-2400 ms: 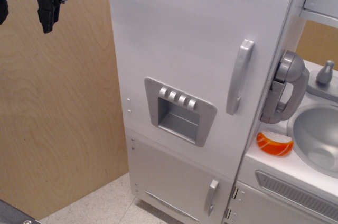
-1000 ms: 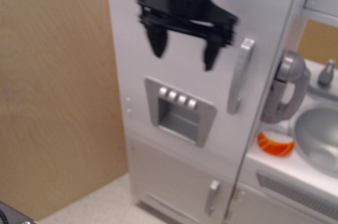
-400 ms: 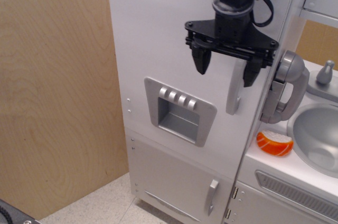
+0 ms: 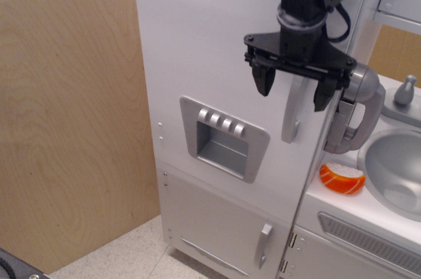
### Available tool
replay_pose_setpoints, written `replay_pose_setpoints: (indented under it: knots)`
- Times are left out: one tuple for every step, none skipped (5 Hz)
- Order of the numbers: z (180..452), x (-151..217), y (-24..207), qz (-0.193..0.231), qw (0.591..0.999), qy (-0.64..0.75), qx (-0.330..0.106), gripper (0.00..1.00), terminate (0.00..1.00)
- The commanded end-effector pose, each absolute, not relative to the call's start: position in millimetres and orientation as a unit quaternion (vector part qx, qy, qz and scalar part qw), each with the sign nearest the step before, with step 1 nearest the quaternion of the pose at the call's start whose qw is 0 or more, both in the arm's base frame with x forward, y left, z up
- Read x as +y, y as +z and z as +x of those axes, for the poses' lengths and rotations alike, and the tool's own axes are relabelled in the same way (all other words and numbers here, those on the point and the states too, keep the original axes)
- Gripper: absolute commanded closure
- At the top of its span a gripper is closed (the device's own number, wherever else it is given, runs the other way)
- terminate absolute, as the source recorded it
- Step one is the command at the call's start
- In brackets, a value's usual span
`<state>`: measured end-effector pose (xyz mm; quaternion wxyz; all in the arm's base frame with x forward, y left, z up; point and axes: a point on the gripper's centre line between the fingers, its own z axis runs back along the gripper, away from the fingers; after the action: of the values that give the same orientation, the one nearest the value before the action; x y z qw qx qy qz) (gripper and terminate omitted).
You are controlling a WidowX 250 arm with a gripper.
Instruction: Open fridge
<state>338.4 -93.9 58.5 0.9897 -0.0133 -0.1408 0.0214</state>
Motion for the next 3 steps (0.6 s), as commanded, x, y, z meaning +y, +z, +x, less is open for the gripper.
replay_pose_setpoints:
  knots:
    - [351.0,-95.9,66.6,-0.007,0.985,0.032,-0.169,1.0,0.0]
    - [353.7,-95.4,68.0,-0.007,0.984,0.038,-0.175,1.0,0.0]
    - [346.5,-92.7,70.2,-0.011,0.985,0.036,-0.171,1.0,0.0]
